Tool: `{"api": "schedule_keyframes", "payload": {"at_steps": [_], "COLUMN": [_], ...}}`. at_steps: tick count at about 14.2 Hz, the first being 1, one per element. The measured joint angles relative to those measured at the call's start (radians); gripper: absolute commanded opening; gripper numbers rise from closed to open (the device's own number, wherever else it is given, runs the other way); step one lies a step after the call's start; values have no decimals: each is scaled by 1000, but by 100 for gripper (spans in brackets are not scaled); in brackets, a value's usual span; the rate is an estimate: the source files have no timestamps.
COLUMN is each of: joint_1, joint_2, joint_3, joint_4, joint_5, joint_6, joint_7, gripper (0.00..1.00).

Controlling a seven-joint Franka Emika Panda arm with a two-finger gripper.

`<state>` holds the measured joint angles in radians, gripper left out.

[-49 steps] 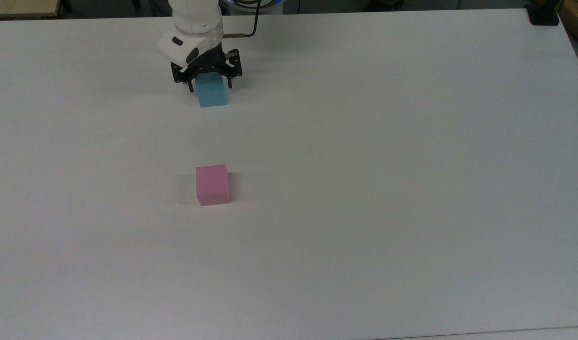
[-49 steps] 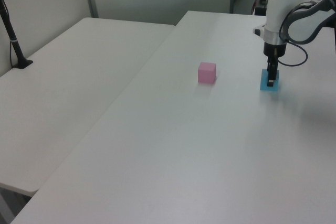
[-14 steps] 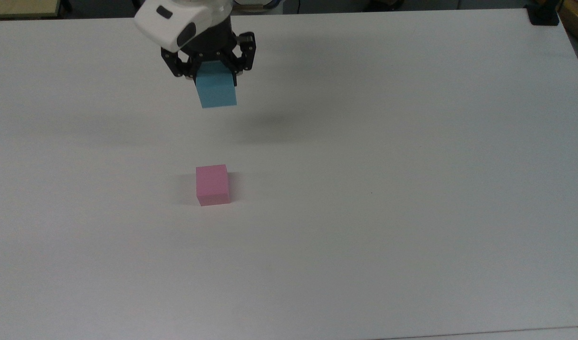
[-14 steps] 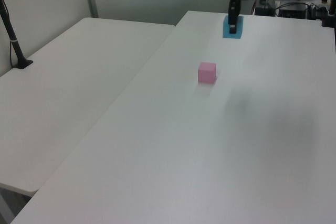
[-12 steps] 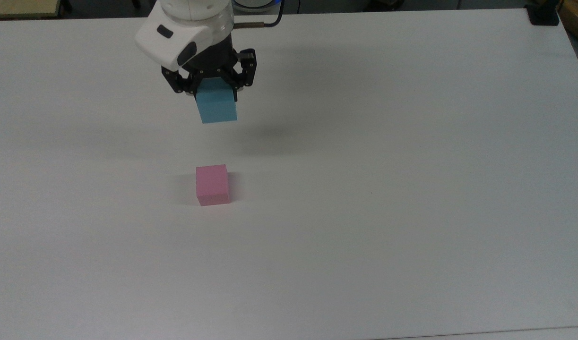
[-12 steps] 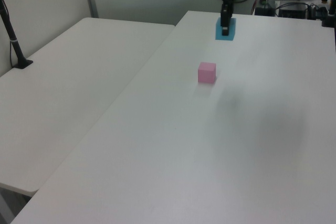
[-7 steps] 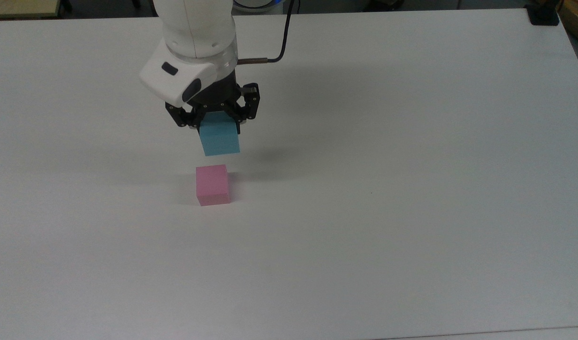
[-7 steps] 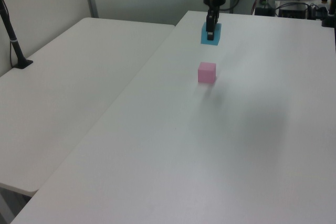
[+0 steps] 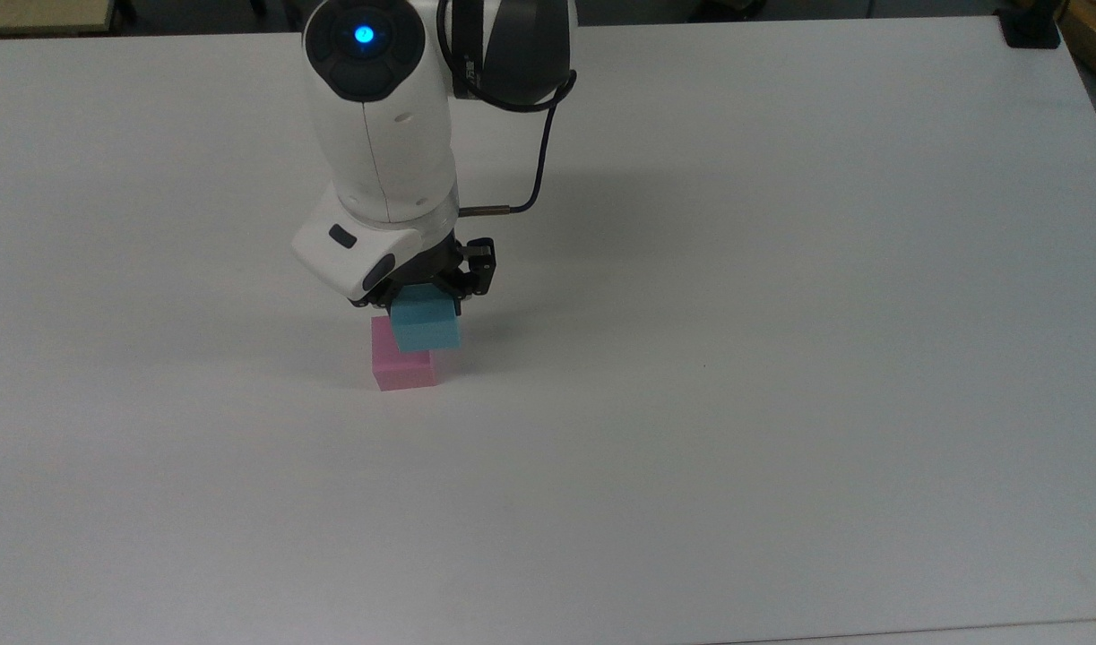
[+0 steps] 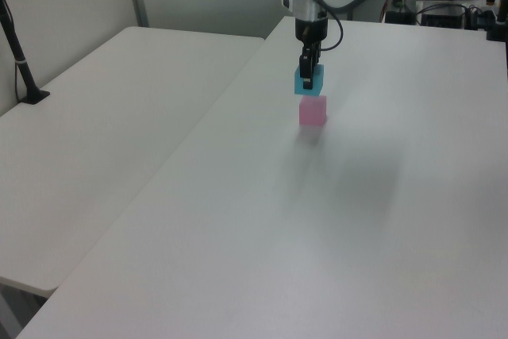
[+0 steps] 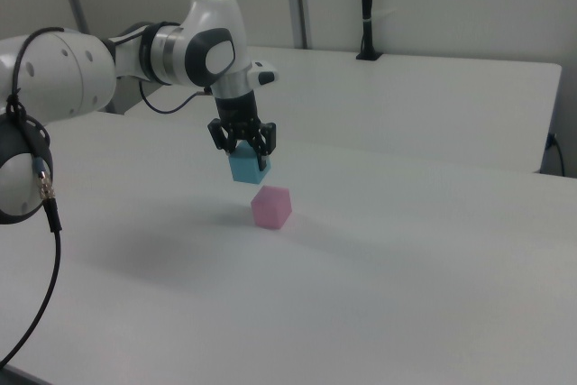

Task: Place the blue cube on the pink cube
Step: 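Lower the light-blue cube onto the pink cube's top face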

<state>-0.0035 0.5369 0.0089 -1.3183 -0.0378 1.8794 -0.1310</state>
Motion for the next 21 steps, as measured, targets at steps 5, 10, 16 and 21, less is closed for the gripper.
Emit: {"api": "schedule_keyframes", "payload": {"at_steps": [5,10,16,21], "joint_1": [-4,-10,-24,-23], "joint_2": [23,48,56,58], "joint_3": [-10,-16,-18,-18], "joint_4": [2,2,-1,-4], "joint_5": [-19,-35,-35,-35], "joint_6": [5,9,59,59], "joint_7": [0,-10,-25,-25], "gripper": [36,40,43,68]}}
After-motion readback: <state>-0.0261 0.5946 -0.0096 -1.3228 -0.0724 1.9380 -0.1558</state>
